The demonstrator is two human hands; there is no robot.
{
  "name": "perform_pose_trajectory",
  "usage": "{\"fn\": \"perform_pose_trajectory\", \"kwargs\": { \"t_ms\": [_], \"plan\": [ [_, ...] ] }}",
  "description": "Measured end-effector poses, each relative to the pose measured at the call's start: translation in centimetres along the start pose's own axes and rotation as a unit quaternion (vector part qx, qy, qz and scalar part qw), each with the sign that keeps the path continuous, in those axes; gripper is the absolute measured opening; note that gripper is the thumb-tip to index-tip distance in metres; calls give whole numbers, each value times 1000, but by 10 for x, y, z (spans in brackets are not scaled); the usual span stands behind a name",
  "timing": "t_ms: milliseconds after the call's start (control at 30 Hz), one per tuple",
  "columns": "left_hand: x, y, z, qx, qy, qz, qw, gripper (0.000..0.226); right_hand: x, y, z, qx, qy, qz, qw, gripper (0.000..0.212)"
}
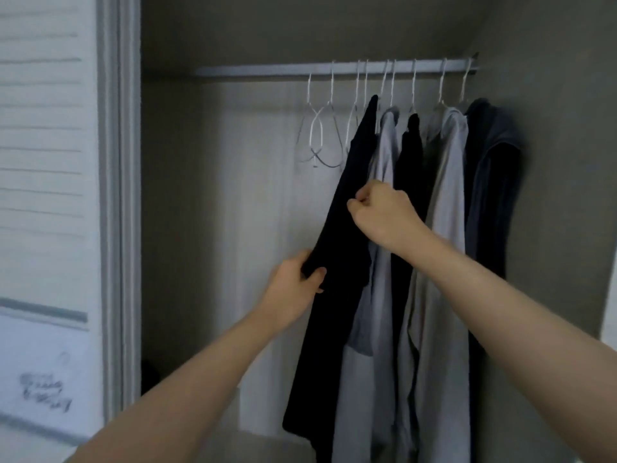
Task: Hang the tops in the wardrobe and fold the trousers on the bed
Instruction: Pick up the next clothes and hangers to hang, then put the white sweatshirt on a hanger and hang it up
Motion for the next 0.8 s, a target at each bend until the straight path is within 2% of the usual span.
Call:
{"fn": "perform_pose_trajectory", "kwargs": {
  "t_ms": [133, 300, 400, 500, 700, 800],
  "plan": [
    [1, 21, -41, 48, 59, 56, 996, 24, -16, -2, -57, 42, -36, 121, 991, 40],
    [4, 45, -131, 89, 165, 126, 974, 29, -29, -6, -130, 103, -76, 212, 969, 30],
    [7, 61, -204, 126, 234, 163, 950, 26, -29, -15, -182, 161, -98, 278, 942, 26],
    [8, 84, -286, 179, 286, 231, 913, 23, -23, -33, -239, 215, -146, 331, 907, 27],
    [3, 141, -430, 232, 377, 347, 827, 22, -12, -89, -346, 286, -267, 409, 825, 25],
    [-11, 180, -510, 252, 449, 367, 775, 22, 12, -128, -414, 347, -324, 435, 765, 24]
  ]
}}
Point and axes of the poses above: each hand's wrist, its own z-axis towards the middle knuckle, its own x-axis out of the back of the hand, y = z × x, the point moved 2 cm from there along z, towards the middle knuckle, and after that the axes turned 14 degrees about -z, right-handed, at the moved point
